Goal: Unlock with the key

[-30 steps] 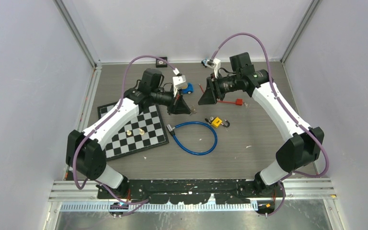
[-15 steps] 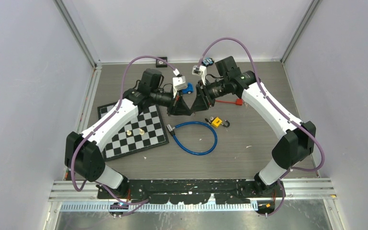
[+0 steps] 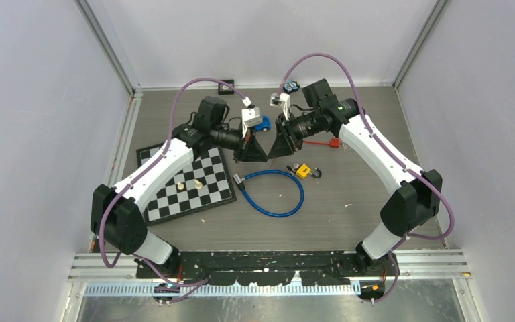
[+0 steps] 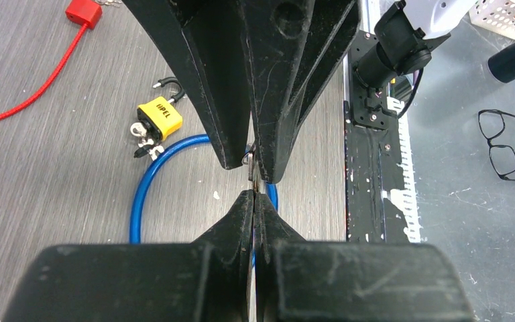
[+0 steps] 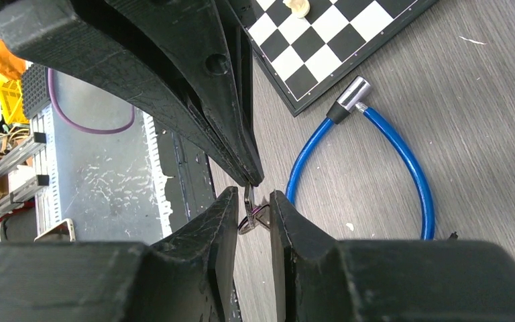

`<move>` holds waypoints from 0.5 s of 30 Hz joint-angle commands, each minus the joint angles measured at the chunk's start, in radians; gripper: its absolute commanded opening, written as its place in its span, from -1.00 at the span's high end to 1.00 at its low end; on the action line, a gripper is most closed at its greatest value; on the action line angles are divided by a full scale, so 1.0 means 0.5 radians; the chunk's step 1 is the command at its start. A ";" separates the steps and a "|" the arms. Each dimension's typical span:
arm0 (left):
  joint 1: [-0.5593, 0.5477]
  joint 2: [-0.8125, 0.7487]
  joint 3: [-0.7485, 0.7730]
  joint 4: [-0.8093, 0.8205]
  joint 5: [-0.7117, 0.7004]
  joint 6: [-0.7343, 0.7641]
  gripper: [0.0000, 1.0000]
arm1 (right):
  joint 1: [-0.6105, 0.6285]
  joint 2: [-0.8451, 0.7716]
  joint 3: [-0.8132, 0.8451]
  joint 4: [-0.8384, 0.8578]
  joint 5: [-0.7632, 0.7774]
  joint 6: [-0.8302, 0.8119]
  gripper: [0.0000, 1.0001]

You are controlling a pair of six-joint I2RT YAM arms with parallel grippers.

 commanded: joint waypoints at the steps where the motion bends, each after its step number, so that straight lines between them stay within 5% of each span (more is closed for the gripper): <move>1: -0.007 -0.070 0.035 0.007 0.051 0.016 1.00 | 0.012 -0.036 0.104 -0.004 -0.001 -0.030 0.43; 15: -0.007 -0.074 0.036 -0.002 0.057 0.022 1.00 | 0.012 -0.026 0.139 -0.016 0.048 -0.016 0.49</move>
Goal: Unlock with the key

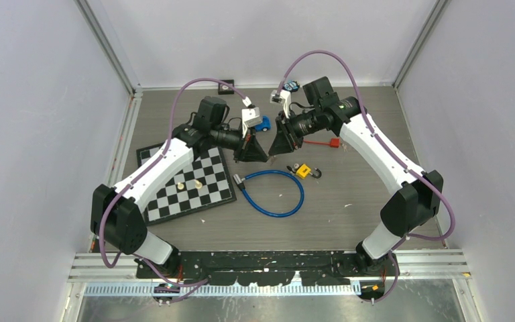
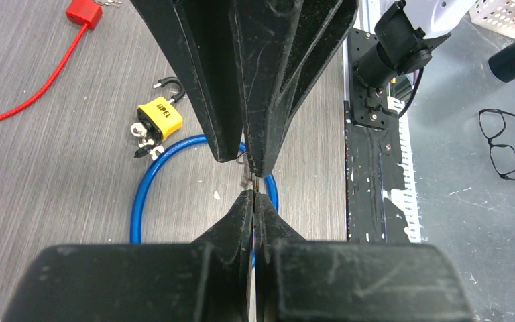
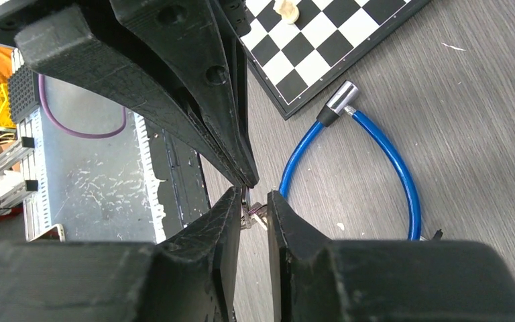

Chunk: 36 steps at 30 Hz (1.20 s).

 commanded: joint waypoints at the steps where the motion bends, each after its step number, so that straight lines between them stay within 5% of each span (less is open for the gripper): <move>1: -0.007 -0.075 0.036 0.000 0.056 0.015 1.00 | 0.012 -0.024 0.077 -0.007 -0.010 -0.016 0.50; 9: -0.007 -0.071 0.046 -0.001 0.048 0.016 1.00 | 0.012 -0.016 0.062 -0.025 -0.026 -0.027 0.58; 17: -0.007 -0.079 0.045 -0.005 0.047 0.012 1.00 | 0.012 -0.009 0.070 -0.030 -0.039 -0.022 0.96; 27: -0.007 -0.068 0.070 -0.027 0.054 0.010 1.00 | 0.012 -0.013 0.058 -0.005 -0.053 -0.006 0.99; 32: 0.014 -0.072 0.099 -0.018 0.053 -0.048 0.38 | 0.007 -0.065 -0.010 0.139 -0.061 0.110 0.99; 36: 0.020 -0.132 0.031 0.146 -0.030 -0.152 0.12 | 0.003 -0.104 -0.088 0.328 -0.107 0.291 0.99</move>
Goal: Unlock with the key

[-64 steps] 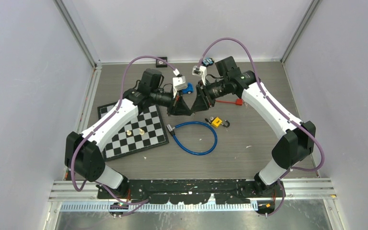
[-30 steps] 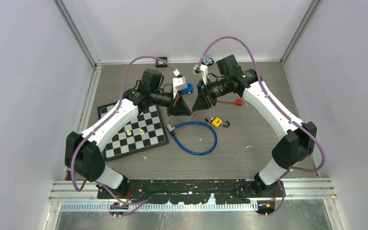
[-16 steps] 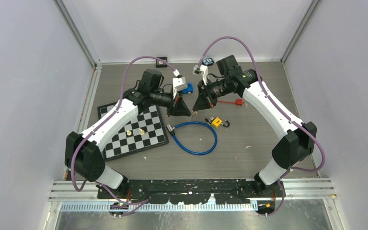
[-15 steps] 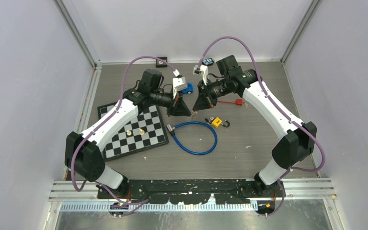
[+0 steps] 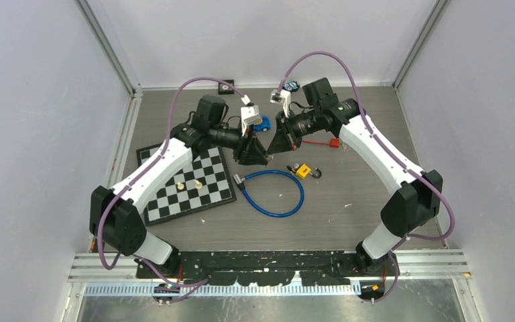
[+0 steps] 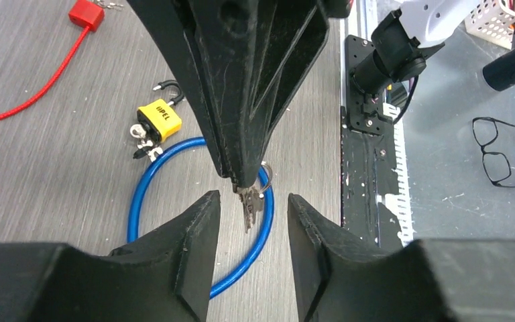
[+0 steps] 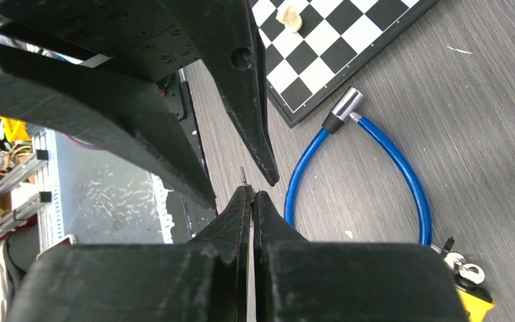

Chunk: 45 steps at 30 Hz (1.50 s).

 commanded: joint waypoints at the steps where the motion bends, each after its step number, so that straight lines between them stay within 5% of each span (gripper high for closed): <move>1: 0.014 -0.135 0.002 0.197 -0.030 -0.113 0.09 | 0.003 -0.106 -0.067 0.283 -0.101 0.241 0.99; 15: 0.124 -0.198 -0.011 0.189 -0.001 -0.164 0.02 | -0.123 -0.139 -0.134 0.627 -0.285 0.653 0.99; 25: 0.144 -0.093 0.036 0.211 0.193 -0.142 0.40 | -0.126 -0.150 -0.163 0.648 -0.339 0.655 0.99; 32: 0.149 -0.021 0.094 0.207 0.274 -0.155 1.00 | -0.126 -0.156 -0.183 0.653 -0.346 0.640 0.99; 37: 0.149 -0.017 0.081 0.235 0.275 -0.179 1.00 | -0.126 -0.141 -0.194 0.652 -0.345 0.633 0.99; 45: 0.149 -0.056 0.114 0.055 0.056 -0.095 1.00 | -0.125 -0.148 -0.108 0.409 -0.144 0.346 0.28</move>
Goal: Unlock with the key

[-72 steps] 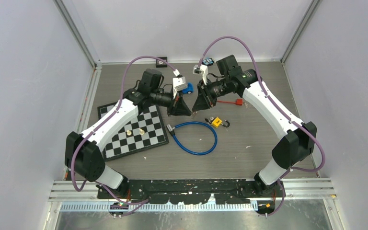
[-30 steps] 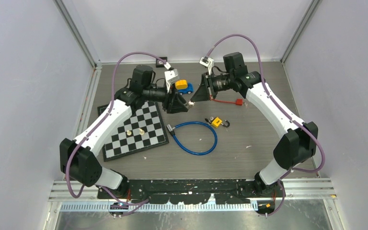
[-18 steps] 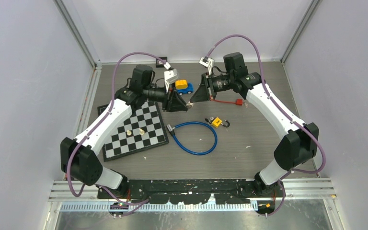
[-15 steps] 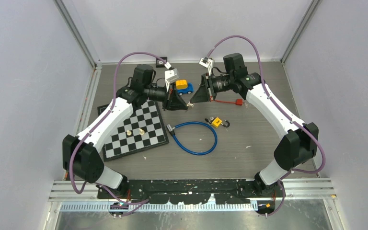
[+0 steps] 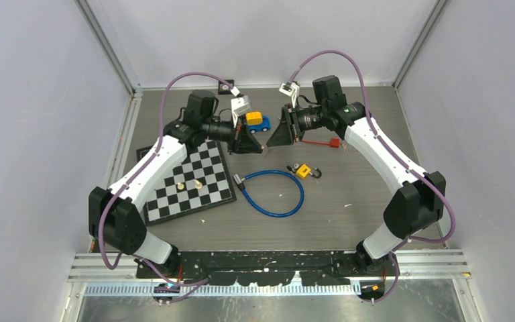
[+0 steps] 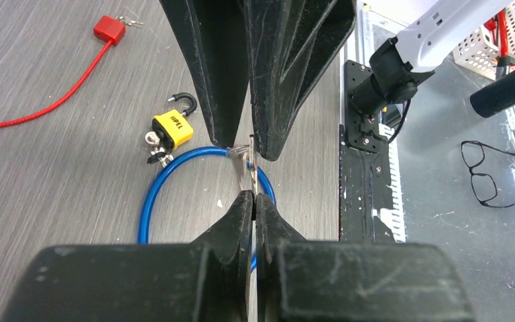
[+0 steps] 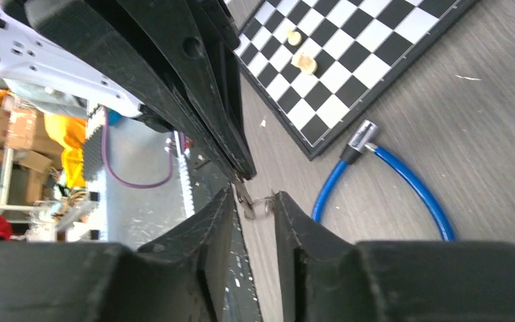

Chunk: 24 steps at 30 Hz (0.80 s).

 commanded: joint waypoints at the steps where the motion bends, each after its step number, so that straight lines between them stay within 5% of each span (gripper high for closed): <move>1: 0.002 -0.044 0.116 -0.137 -0.110 0.105 1.00 | 0.008 -0.093 0.109 -0.180 0.148 -0.270 0.22; 7: 0.002 -0.067 0.134 -0.307 -0.204 0.190 1.00 | 0.012 -0.099 0.152 -0.281 0.195 -0.396 -0.06; 24: -0.001 -0.059 0.085 -0.313 0.012 0.135 1.00 | 0.169 0.021 0.320 -0.439 0.242 -0.582 -0.05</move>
